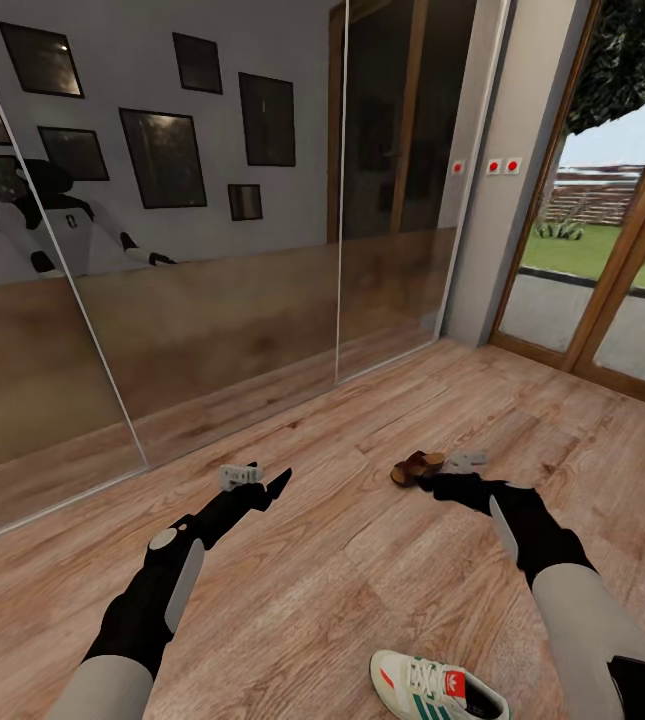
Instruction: Pick up the two gym shoes and the two sandals from the corridor floor and place them onto the hallstand (shoe rack) in the corridor, making sure they are on the rack and not on the floor. Arrange them so the two gym shoes are next to each other and the two sandals are next to each other.
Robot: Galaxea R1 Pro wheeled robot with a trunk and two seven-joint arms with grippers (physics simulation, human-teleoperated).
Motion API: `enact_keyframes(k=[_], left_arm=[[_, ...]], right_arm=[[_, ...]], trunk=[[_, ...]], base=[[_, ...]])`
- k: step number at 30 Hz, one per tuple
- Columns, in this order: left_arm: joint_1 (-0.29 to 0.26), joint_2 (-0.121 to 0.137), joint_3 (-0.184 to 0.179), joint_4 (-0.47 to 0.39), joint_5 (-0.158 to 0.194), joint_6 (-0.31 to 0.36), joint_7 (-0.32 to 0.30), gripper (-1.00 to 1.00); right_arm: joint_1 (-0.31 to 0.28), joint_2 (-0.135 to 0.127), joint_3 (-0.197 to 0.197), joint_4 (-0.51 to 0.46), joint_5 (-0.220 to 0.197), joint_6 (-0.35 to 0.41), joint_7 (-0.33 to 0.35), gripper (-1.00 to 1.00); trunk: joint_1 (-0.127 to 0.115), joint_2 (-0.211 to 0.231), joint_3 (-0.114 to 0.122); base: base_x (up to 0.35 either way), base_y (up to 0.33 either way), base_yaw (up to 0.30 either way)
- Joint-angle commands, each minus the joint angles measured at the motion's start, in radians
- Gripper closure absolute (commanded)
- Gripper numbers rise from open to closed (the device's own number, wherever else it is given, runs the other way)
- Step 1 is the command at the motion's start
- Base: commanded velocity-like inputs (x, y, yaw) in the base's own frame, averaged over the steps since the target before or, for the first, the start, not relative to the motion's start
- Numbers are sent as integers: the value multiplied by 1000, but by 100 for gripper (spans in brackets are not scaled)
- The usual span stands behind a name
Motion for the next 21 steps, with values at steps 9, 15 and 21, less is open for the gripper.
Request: enact_keyframes(k=[9,15,21], left_arm=[[-1,-1,3,0,7,7,-7,-100],[-1,-1,3,0,7,7,-6,-100],[-1,-1,3,0,7,7,-5,-100]], right_arm=[[-1,-39,-5,-1,11,4,266,-100],[-1,-42,-5,-2,12,4,287,-100],[-1,-42,-5,-2,13,4,287,-100]], trunk=[[0,0,-1],[0,0,-1],[0,0,-1]], base=[[0,0,0],[0,0,0],[1,0,0]])
